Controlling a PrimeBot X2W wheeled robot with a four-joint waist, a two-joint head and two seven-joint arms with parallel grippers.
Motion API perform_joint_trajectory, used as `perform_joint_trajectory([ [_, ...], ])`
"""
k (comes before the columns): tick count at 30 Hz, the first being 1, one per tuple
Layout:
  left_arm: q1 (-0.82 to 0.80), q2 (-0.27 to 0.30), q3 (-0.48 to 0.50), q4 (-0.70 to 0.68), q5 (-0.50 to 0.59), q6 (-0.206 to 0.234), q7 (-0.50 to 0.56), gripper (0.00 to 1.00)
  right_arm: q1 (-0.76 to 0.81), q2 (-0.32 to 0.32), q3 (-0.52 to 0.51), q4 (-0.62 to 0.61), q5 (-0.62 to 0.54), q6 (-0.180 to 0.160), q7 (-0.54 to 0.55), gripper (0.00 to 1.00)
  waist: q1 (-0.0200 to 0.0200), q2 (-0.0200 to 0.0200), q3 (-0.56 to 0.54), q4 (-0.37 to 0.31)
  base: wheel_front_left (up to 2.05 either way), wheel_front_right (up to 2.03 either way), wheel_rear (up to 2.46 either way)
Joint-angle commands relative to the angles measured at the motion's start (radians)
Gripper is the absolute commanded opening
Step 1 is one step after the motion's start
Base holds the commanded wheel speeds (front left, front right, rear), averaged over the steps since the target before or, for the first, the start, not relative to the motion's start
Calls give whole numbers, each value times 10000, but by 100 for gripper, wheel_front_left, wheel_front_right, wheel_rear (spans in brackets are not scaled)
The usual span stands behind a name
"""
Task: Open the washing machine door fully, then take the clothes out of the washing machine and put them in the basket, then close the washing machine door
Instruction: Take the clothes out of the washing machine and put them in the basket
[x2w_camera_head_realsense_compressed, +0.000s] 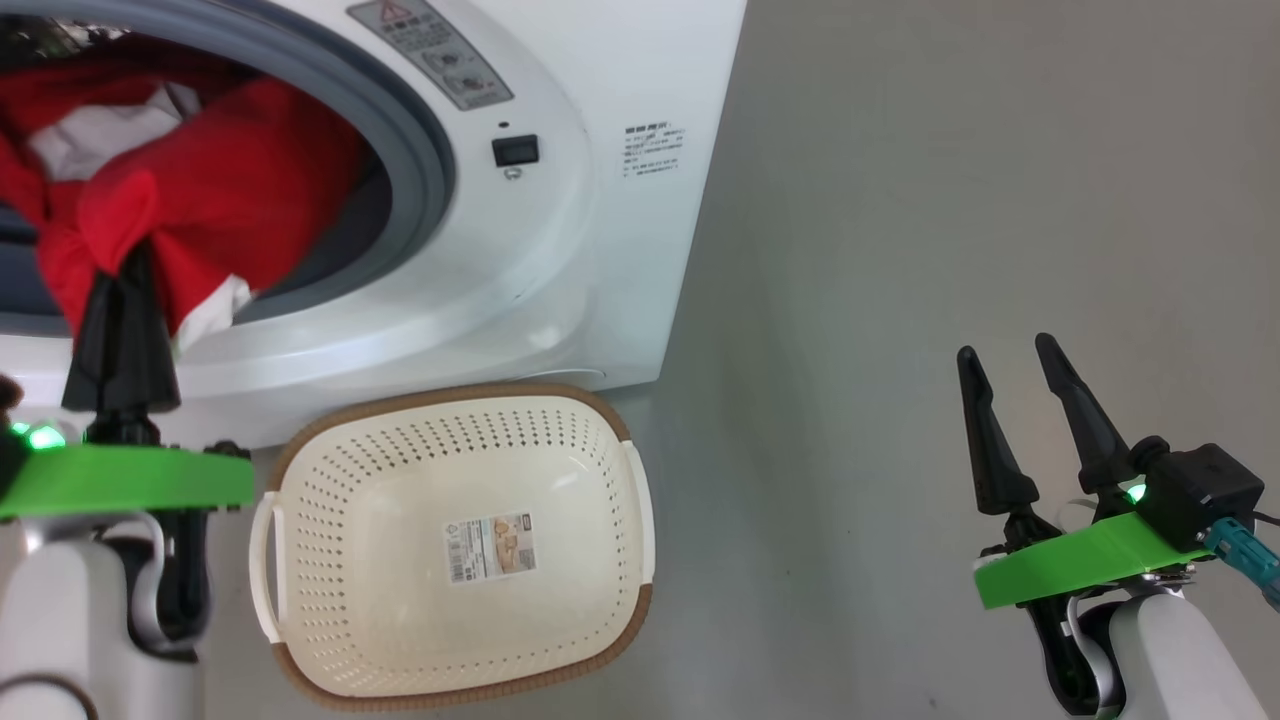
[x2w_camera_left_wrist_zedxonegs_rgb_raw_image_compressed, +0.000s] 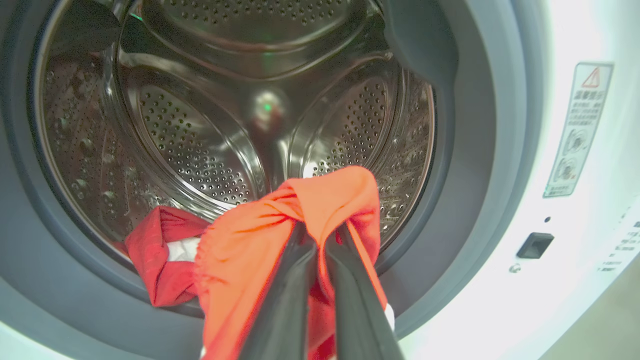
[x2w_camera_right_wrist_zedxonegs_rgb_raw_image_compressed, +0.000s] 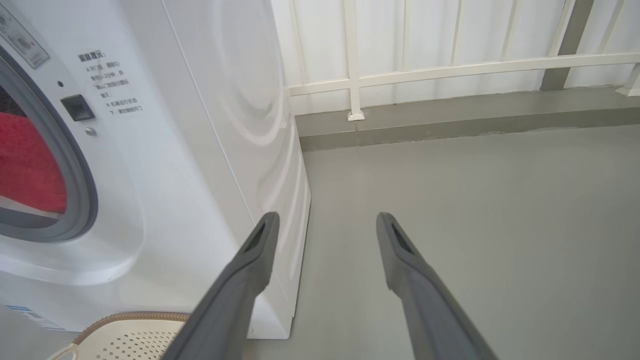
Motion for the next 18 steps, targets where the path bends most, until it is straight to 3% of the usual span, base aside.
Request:
perform_joint_trajectory([
  [1, 361, 112, 477, -700, 204, 15, -49, 0, 117, -22, 138, -213, 78, 4, -63, 100, 0, 0, -109, 57, 0, 0, 0],
  [11, 1629, -497, 659, -2688, 472, 15, -49, 0, 306, -22, 114, -195, 144, 4, -63, 100, 0, 0, -336, 116, 0, 0, 0],
  [18, 1806, -694, 671, -2968, 439, 15, -49, 0, 329, -22, 125, -181, 138, 4, -63, 100, 0, 0, -354, 171, 0, 0, 0],
])
